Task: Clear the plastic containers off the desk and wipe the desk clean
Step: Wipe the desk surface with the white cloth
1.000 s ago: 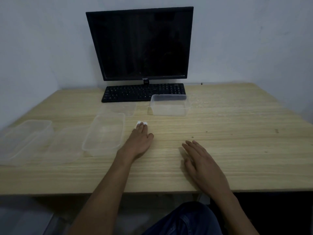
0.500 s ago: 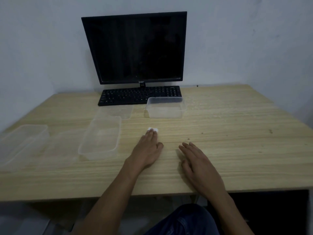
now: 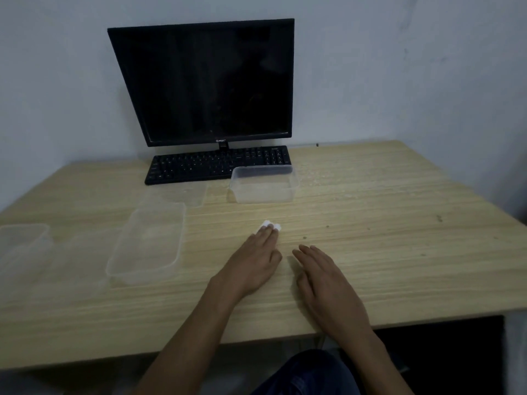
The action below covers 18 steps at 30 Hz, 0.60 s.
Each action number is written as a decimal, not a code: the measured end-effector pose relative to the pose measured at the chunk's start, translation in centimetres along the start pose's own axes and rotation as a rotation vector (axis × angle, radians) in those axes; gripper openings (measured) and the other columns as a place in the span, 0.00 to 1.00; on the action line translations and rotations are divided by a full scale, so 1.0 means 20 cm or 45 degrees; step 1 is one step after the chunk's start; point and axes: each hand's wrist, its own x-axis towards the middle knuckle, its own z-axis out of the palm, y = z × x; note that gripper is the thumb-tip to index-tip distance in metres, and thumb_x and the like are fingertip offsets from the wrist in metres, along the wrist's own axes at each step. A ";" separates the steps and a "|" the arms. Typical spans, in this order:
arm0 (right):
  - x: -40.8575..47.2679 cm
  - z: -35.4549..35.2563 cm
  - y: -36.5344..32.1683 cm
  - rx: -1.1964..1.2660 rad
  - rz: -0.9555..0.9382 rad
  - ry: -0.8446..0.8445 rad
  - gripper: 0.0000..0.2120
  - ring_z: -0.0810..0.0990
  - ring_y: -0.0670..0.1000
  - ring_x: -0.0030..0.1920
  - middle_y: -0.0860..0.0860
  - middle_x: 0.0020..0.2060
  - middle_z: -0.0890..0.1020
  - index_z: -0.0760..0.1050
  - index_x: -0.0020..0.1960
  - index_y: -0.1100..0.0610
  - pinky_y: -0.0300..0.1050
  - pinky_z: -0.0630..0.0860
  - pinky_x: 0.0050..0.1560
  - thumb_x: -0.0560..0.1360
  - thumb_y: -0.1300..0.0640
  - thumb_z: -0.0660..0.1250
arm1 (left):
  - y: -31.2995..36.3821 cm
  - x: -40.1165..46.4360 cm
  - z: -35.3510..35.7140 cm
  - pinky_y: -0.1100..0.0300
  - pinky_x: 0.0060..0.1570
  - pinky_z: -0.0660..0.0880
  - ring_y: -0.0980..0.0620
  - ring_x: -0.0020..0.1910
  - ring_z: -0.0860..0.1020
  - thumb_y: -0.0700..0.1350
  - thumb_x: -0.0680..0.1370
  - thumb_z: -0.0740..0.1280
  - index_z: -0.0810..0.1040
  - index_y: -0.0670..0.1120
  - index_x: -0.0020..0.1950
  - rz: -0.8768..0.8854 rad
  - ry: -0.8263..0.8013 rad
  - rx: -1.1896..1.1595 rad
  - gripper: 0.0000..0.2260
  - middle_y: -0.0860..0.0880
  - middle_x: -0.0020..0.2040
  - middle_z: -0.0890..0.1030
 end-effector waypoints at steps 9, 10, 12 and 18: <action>0.00 0.01 -0.01 -0.015 0.047 -0.003 0.30 0.62 0.46 0.73 0.50 0.71 0.69 0.68 0.71 0.54 0.35 0.50 0.72 0.76 0.46 0.43 | -0.08 0.07 -0.05 0.58 0.75 0.42 0.54 0.77 0.40 0.48 0.84 0.47 0.42 0.42 0.79 -0.201 -0.001 0.018 0.26 0.48 0.80 0.43; 0.01 0.01 -0.01 -0.011 0.051 -0.010 0.30 0.61 0.45 0.74 0.49 0.72 0.68 0.68 0.72 0.54 0.34 0.49 0.72 0.76 0.46 0.42 | -0.06 0.10 -0.06 0.58 0.75 0.41 0.54 0.77 0.40 0.48 0.84 0.46 0.42 0.42 0.79 -0.184 -0.019 0.011 0.26 0.47 0.79 0.43; 0.01 0.01 -0.01 -0.002 0.066 -0.017 0.32 0.59 0.44 0.74 0.48 0.73 0.67 0.67 0.72 0.53 0.33 0.47 0.72 0.75 0.45 0.40 | -0.01 0.15 -0.05 0.59 0.73 0.40 0.54 0.77 0.40 0.47 0.84 0.46 0.42 0.42 0.79 -0.124 -0.046 -0.021 0.25 0.48 0.79 0.42; 0.00 0.00 0.00 0.029 0.107 0.028 0.28 0.65 0.48 0.72 0.53 0.70 0.71 0.70 0.70 0.57 0.38 0.56 0.72 0.77 0.49 0.45 | 0.13 0.02 0.02 0.65 0.72 0.37 0.58 0.76 0.39 0.47 0.84 0.47 0.43 0.45 0.79 0.098 -0.034 -0.040 0.24 0.50 0.79 0.42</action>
